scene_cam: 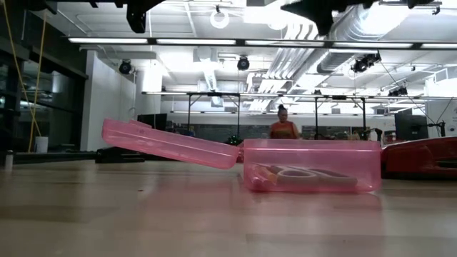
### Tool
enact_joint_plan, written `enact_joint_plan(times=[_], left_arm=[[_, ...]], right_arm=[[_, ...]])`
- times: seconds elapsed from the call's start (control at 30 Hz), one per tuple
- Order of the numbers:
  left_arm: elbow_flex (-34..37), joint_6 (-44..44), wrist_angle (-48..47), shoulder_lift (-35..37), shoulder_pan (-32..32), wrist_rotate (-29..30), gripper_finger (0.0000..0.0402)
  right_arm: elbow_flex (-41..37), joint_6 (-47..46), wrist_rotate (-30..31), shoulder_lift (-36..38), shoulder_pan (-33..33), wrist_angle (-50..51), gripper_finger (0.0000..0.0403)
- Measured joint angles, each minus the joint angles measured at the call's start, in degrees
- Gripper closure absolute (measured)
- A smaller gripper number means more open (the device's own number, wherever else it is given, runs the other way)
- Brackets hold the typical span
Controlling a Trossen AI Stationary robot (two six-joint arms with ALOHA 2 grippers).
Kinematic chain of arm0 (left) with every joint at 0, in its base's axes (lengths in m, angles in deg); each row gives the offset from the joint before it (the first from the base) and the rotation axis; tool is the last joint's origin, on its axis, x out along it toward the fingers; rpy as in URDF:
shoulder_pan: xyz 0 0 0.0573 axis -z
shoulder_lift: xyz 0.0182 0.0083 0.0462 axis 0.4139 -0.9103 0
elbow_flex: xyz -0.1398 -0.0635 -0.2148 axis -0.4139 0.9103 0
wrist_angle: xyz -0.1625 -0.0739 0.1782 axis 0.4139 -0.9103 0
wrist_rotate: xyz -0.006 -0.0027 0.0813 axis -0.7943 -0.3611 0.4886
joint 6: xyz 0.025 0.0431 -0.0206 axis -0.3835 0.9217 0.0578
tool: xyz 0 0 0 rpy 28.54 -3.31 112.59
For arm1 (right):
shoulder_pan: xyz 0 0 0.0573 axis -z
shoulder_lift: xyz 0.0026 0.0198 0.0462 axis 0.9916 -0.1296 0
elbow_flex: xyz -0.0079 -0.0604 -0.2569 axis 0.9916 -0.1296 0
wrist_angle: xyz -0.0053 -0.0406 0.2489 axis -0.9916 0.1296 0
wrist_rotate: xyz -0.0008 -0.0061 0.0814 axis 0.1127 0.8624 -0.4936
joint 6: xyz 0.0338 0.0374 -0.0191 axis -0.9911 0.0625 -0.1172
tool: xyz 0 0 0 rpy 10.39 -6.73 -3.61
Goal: Pack school essentials
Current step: Put the blue eraser into the pink supply box
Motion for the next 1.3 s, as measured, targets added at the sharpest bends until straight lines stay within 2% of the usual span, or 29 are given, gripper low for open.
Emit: enact_joint_plan(times=[0.17,0.6,0.7,0.8,0.9,1.0,1.17,1.3], left_arm=[[0.0,-0.01,0.0,0.0,0.01,-0.2,0.0284],[-0.05,-0.17,-0.22,0.01,0.0,-0.57,0.0284],[-3.34,-1.13,-10.72,-0.77,0.0,-0.7,0.0284],[-8.5,3.26,-29.4,-2.97,0.0,-1.6,0.0284],[-13.13,5.74,-45.11,-6.37,-0.02,-5.81,0.0284],[-14.09,8.5,-58.39,-10.44,0.01,-11.64,0.0284],[-13.94,14.05,-69.83,-18.49,2.43,-21.47,0.0284],[-13.94,19.03,-71.3,-25.31,5.8,-24.24,0.0284]], right_arm=[[0.0,6.76,0.23,0.69,0.0,-4.55,0.0206],[0.0,7.01,0.18,0.23,0.0,-5.05,0.0206],[0.0,6.98,0.66,0.23,-0.01,-5.07,0.0206],[0.0,6.42,1.43,0.23,0.0,-5.07,0.0206],[0.0,6.35,1.52,0.23,0.0,-5.07,0.0206],[0.0,5.95,1.53,0.23,0.0,-4.98,0.0206],[0.0,4.93,2.39,0.23,0.0,-4.08,0.0206],[0.0,4.41,2.39,0.23,0.0,-3.7,0.0206]])
